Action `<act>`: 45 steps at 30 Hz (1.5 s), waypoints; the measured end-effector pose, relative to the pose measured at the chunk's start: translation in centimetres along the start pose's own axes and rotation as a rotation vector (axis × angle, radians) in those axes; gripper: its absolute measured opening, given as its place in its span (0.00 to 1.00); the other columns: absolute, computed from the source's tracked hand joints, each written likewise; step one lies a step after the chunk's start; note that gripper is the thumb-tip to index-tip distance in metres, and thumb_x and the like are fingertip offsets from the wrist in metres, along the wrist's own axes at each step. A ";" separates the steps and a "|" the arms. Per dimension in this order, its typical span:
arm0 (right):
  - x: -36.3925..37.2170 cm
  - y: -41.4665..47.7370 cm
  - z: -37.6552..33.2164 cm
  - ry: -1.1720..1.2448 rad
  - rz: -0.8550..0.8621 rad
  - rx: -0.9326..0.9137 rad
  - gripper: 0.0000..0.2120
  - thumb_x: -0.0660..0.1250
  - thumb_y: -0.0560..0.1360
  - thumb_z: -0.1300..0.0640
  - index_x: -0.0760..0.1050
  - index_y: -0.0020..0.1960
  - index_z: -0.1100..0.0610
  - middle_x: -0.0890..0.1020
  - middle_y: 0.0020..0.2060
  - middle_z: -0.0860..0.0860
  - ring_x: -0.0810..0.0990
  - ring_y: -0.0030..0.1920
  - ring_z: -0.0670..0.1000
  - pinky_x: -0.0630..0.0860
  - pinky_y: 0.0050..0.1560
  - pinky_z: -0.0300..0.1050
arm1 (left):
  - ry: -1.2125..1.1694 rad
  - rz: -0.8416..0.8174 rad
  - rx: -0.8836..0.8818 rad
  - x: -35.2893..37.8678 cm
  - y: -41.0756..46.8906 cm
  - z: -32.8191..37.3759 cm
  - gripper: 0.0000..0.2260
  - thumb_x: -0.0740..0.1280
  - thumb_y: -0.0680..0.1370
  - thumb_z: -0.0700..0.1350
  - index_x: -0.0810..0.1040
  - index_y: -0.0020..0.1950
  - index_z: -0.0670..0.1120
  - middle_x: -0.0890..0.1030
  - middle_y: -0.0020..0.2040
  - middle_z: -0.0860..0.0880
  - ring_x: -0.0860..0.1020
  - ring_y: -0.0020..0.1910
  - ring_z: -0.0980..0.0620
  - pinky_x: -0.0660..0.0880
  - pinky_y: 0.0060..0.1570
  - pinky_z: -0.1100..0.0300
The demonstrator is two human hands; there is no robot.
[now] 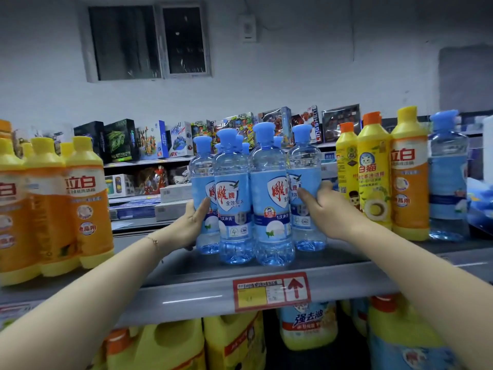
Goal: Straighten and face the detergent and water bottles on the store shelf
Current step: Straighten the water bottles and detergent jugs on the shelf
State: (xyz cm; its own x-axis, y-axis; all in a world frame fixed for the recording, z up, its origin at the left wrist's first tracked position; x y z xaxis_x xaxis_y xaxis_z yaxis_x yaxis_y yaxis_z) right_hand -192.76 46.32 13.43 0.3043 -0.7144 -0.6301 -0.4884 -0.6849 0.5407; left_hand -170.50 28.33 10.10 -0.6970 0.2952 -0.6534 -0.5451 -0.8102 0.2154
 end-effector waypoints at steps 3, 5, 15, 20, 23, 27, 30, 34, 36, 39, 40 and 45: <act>0.1 -0.3 -0.2 0.066 -0.038 0.007 0.22 0.53 0.81 0.42 0.62 0.60 0.61 0.77 0.39 0.53 0.78 0.37 0.50 0.70 0.33 0.46 | -0.034 -0.045 -0.049 0.1 0.0 -0.2 0.36 0.43 0.74 0.71 0.57 0.70 0.46 0.78 0.58 0.42 0.76 0.39 0.48 0.75 0.38 0.57; 0.0 -0.4 0.0 0.089 -0.053 0.014 0.21 0.54 0.81 0.43 0.62 0.61 0.60 0.76 0.40 0.51 0.76 0.37 0.48 0.68 0.32 0.44 | -0.083 -0.063 -0.072 0.3 0.0 -0.3 0.32 0.44 0.77 0.67 0.61 0.69 0.45 0.77 0.59 0.43 0.76 0.38 0.50 0.76 0.41 0.55; -0.1 -1.0 0.8 0.109 -0.068 0.091 0.24 0.58 0.79 0.42 0.67 0.66 0.59 0.78 0.57 0.55 0.76 0.51 0.53 0.71 0.50 0.46 | -0.233 0.012 -0.112 0.3 -2.1 -0.2 0.11 0.56 0.83 0.45 0.72 0.61 0.42 0.78 0.54 0.45 0.79 0.43 0.49 0.77 0.40 0.59; 0.1 -1.8 0.8 0.146 -0.076 0.078 0.23 0.65 0.76 0.45 0.68 0.65 0.58 0.78 0.56 0.54 0.78 0.52 0.53 0.76 0.54 0.50 | -0.031 0.092 -0.031 -0.7 -3.2 0.3 0.08 0.60 0.81 0.46 0.72 0.57 0.44 0.79 0.56 0.41 0.76 0.46 0.44 0.74 0.47 0.52; 0.2 -2.3 1.1 0.134 -0.104 0.103 0.27 0.66 0.74 0.40 0.69 0.64 0.57 0.79 0.55 0.53 0.78 0.52 0.54 0.77 0.55 0.53 | 0.055 0.125 0.016 -0.9 -4.4 0.9 0.13 0.63 0.79 0.47 0.70 0.61 0.44 0.78 0.55 0.45 0.77 0.50 0.46 0.73 0.47 0.54; 0.4 -3.2 1.8 0.127 -0.118 0.167 0.26 0.65 0.73 0.37 0.66 0.58 0.57 0.78 0.49 0.54 0.78 0.45 0.53 0.77 0.44 0.51 | 0.017 0.122 0.060 -0.8 -5.5 1.6 0.14 0.69 0.76 0.47 0.69 0.58 0.48 0.78 0.53 0.48 0.78 0.50 0.48 0.74 0.47 0.57; 0.4 -3.7 1.9 0.073 -0.111 0.149 0.24 0.64 0.75 0.40 0.64 0.59 0.58 0.77 0.51 0.55 0.77 0.45 0.53 0.74 0.42 0.50 | 0.024 0.123 0.073 -0.5 -6.1 2.2 0.22 0.72 0.72 0.53 0.69 0.61 0.47 0.78 0.54 0.47 0.79 0.51 0.49 0.75 0.47 0.57; 0.6 -3.8 1.7 0.070 -0.130 0.103 0.28 0.64 0.75 0.40 0.63 0.69 0.55 0.77 0.57 0.54 0.78 0.51 0.54 0.78 0.50 0.53 | 0.052 0.113 0.090 0.9 -6.4 3.2 0.27 0.73 0.71 0.58 0.70 0.62 0.44 0.78 0.53 0.47 0.78 0.51 0.50 0.75 0.45 0.59; 0.7 -3.8 1.6 0.090 -0.151 0.094 0.30 0.65 0.75 0.40 0.63 0.71 0.53 0.77 0.61 0.54 0.79 0.54 0.55 0.78 0.53 0.55 | 0.043 0.119 0.123 1.8 -6.6 4.1 0.24 0.73 0.70 0.57 0.71 0.57 0.45 0.78 0.47 0.52 0.77 0.47 0.53 0.72 0.38 0.65; 0.6 -3.8 1.7 0.134 -0.164 0.101 0.33 0.67 0.72 0.38 0.64 0.71 0.53 0.77 0.62 0.54 0.79 0.55 0.56 0.78 0.55 0.57 | 0.020 0.172 0.138 2.2 -6.6 4.6 0.21 0.75 0.69 0.55 0.72 0.52 0.45 0.75 0.42 0.55 0.73 0.38 0.59 0.67 0.32 0.68; 0.6 -3.8 1.7 0.139 -0.164 0.101 0.33 0.67 0.72 0.37 0.64 0.70 0.53 0.78 0.61 0.54 0.79 0.54 0.55 0.78 0.54 0.57 | 0.018 0.195 0.142 2.1 -6.6 4.7 0.21 0.75 0.69 0.55 0.72 0.51 0.44 0.75 0.41 0.54 0.72 0.37 0.60 0.66 0.31 0.68; 0.7 -3.7 1.5 0.136 -0.146 0.100 0.33 0.68 0.68 0.34 0.67 0.66 0.52 0.79 0.56 0.52 0.80 0.50 0.54 0.79 0.52 0.56 | 0.074 0.239 0.180 1.3 -6.3 5.2 0.19 0.78 0.66 0.52 0.76 0.49 0.45 0.79 0.41 0.52 0.76 0.37 0.58 0.72 0.36 0.66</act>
State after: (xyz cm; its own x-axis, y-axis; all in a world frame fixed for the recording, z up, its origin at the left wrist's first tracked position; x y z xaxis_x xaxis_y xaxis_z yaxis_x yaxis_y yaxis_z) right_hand -191.93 48.56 10.18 0.4819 -0.6262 -0.6129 -0.5076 -0.7696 0.3872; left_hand -170.44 36.47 11.64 -0.7835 0.0642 -0.6181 -0.4482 -0.7474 0.4905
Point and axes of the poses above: each hand's wrist, its own y-axis towards the middle knuckle, its own x-axis out of the palm, z = x × y, the point moved 10 cm from there along y, towards the middle knuckle
